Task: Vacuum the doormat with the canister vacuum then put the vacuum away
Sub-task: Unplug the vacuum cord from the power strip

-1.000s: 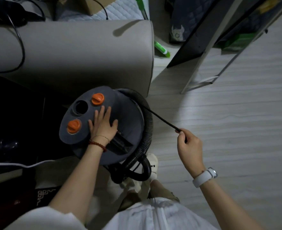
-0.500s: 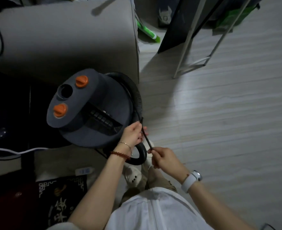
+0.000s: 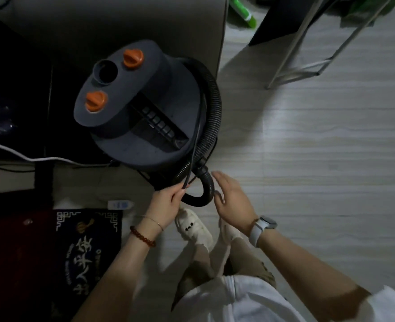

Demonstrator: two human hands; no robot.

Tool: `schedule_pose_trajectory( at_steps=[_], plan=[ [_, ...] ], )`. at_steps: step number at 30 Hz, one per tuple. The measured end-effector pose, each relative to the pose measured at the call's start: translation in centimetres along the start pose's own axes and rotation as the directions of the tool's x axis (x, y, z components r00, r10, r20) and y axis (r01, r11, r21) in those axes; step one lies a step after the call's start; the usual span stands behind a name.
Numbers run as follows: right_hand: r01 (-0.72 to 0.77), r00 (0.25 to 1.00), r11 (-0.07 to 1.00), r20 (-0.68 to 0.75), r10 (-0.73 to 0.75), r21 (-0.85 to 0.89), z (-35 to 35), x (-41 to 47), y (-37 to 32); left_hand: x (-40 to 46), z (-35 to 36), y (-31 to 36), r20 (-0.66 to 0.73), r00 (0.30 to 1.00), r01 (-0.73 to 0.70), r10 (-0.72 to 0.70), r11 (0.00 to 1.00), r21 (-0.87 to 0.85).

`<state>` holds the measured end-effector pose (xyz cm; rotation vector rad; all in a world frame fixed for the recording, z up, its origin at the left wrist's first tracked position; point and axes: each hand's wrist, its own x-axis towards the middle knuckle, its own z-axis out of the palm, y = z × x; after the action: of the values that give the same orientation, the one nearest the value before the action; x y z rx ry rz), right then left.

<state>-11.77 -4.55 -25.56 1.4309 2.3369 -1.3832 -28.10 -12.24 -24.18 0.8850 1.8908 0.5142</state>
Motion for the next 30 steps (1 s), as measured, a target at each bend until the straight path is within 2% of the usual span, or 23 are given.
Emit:
schedule_pose_trajectory(
  at_steps=[1, 3, 5, 7, 9, 12, 14, 16, 18, 20, 22, 24, 25, 28, 30],
  plan=[
    [0.072, 0.995, 0.995, -0.062, -0.077, -0.073, -0.1, 1.0, -0.3, 0.5, -0.3, -0.8, -0.009, 0.999, -0.042, 0.044, 0.986, 0.162],
    [0.213, 0.962, 0.936, -0.105, -0.250, -0.279, 0.1, 3.4, -0.3, 2.0, -0.7, -2.2, 0.020, 1.000, -0.025, 0.019, 0.936, 0.351],
    [0.310, 0.941, 0.814, 0.036, -0.337, -0.491, 0.0, 5.7, -0.5, 3.6, -0.7, -3.6, 0.040, 0.999, -0.001, -0.017, 0.902, 0.431],
    [0.368, 0.930, 0.701, 0.232, -0.286, -0.611, -0.3, 7.7, 0.0, 5.0, -0.5, -4.9, 0.014, 0.999, 0.020, -0.030, 0.882, 0.472],
    [0.385, 0.919, 0.627, 0.343, -0.195, -0.677, -0.7, 8.8, 0.9, 6.2, -0.3, -6.0, -0.067, 0.996, 0.085, -0.057, 0.837, 0.540],
    [0.400, 0.916, 0.598, 0.331, -0.228, -0.694, -0.3, 9.4, 2.0, 7.1, 0.4, -6.8, -0.271, 0.950, 0.289, -0.152, 0.756, 0.588],
    [0.391, 0.920, 0.560, 0.316, -0.231, -0.730, 0.1, 9.3, 1.9, 6.9, 1.0, -7.0, -0.373, 0.894, 0.417, -0.249, 0.768, 0.486],
    [0.379, 0.925, 0.579, 0.298, -0.234, -0.722, 0.0, 9.1, 1.4, 6.2, 1.2, -7.0, -0.437, 0.847, 0.465, -0.303, 0.821, 0.332],
    [0.391, 0.920, 0.627, 0.295, -0.257, -0.674, -0.5, 8.9, 0.5, 5.1, 0.9, -6.6, -0.501, 0.809, 0.439, -0.309, 0.884, 0.164],
    [0.325, 0.943, 0.780, 0.242, -0.226, -0.535, -1.1, 8.7, -0.5, 3.8, 0.0, -5.7, -0.576, 0.778, 0.350, -0.251, 0.935, 0.065],
    [0.273, 0.962, 0.894, 0.078, -0.263, -0.354, -1.8, 8.6, -2.3, 2.9, -1.4, -4.8, -0.658, 0.742, 0.235, -0.131, 0.969, 0.072],
    [0.276, 0.944, 0.929, -0.111, -0.310, -0.247, -2.2, 9.5, -4.4, 2.9, -3.3, -3.9, -0.726, 0.687, 0.134, -0.028, 0.987, 0.089],
    [0.285, 0.932, 0.929, -0.159, -0.326, -0.238, -2.2, 10.4, -5.7, 3.2, -4.3, -3.4, -0.750, 0.662, 0.097, 0.004, 0.991, 0.090],
    [0.297, 0.922, 0.930, -0.190, -0.338, -0.215, -1.6, 13.1, -9.9, 4.9, -7.3, -2.7, -0.775, 0.629, 0.063, 0.066, 0.989, 0.135],
    [0.251, 0.951, 0.949, -0.136, -0.279, -0.188, -0.6, 14.7, -11.9, 6.5, -9.0, -2.8, -0.756, 0.647, 0.060, 0.102, 0.981, 0.183]
  ],
)
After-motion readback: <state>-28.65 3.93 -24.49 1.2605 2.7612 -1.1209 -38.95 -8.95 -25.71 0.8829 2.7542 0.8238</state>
